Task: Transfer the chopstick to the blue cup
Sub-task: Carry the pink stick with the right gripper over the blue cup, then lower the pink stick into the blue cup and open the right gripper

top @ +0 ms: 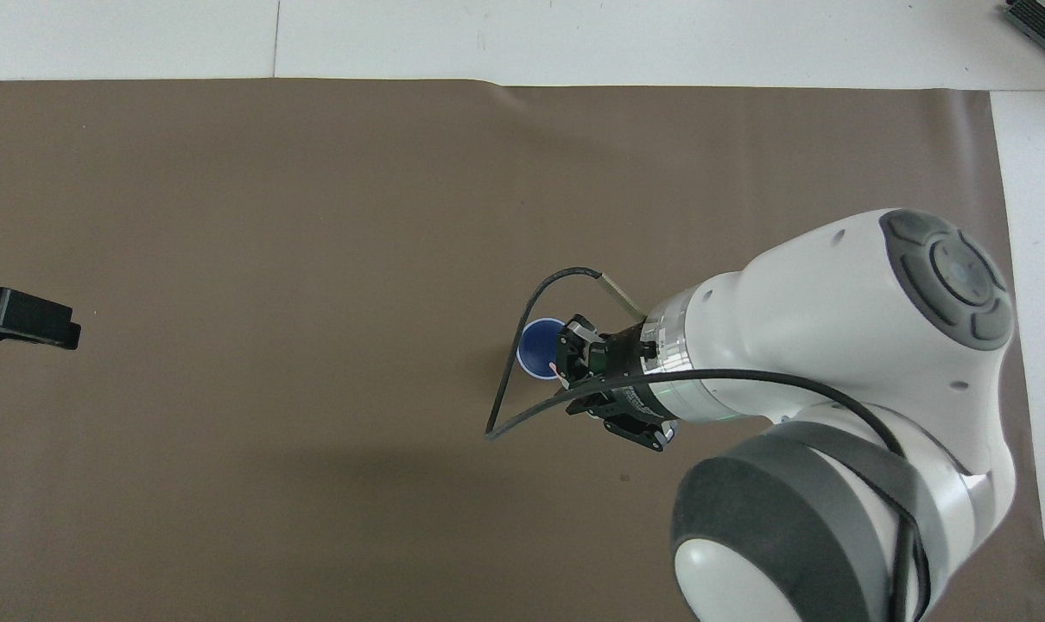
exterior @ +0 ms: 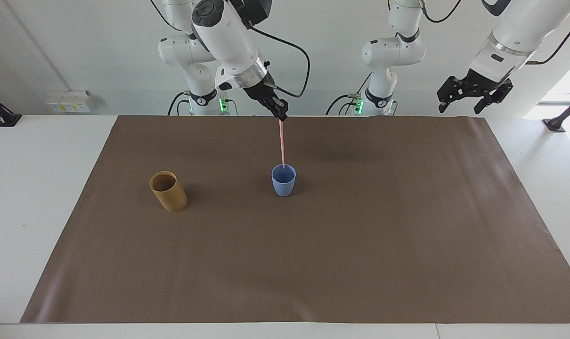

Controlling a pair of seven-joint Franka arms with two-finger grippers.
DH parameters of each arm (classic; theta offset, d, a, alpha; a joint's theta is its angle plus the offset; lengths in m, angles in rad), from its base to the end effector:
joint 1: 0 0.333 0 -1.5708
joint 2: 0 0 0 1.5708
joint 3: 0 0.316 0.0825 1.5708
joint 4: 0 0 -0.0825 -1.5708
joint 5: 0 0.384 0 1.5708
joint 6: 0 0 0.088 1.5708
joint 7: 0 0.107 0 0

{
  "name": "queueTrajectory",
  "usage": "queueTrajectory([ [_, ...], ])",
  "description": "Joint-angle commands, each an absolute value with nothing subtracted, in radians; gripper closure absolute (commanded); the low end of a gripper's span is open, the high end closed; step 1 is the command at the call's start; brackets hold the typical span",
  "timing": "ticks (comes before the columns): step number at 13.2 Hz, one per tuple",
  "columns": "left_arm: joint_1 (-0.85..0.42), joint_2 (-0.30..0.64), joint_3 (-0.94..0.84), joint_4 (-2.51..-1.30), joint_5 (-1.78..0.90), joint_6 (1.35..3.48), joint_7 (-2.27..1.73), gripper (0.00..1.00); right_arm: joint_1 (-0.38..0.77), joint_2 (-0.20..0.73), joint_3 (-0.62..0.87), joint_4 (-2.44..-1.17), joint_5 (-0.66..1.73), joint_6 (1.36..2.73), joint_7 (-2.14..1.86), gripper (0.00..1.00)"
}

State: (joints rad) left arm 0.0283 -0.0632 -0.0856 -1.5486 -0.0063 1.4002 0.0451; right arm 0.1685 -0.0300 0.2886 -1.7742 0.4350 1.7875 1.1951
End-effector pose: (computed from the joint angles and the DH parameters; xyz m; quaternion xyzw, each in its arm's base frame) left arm 0.5156 -0.0320 0.6543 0.9978 -0.0513 -0.0427 0.0002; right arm 0.4854 0.2811 0.5701 -0.8962 0.3915 0.1385 0.1559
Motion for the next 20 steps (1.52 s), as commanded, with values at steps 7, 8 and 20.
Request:
queueTrajectory([
  [7, 0.038, -0.077, -0.094, -1.557, 0.0, 1.39, 0.054, 0.0, 0.163, -0.04, 0.284, -1.776, 0.425, 1.792, 1.1, 0.53],
  [8, 0.038, -0.077, -0.094, -1.557, 0.0, 1.39, 0.054, 0.0, 0.155, -0.052, 0.282, -1.776, 0.395, 1.784, 1.048, 0.42],
  [20, 0.04, -0.077, -0.094, -1.557, 0.0, 1.39, 0.054, 0.0, 0.015, -0.16, 0.265, -1.758, 0.071, 1.674, 0.408, 0.0],
])
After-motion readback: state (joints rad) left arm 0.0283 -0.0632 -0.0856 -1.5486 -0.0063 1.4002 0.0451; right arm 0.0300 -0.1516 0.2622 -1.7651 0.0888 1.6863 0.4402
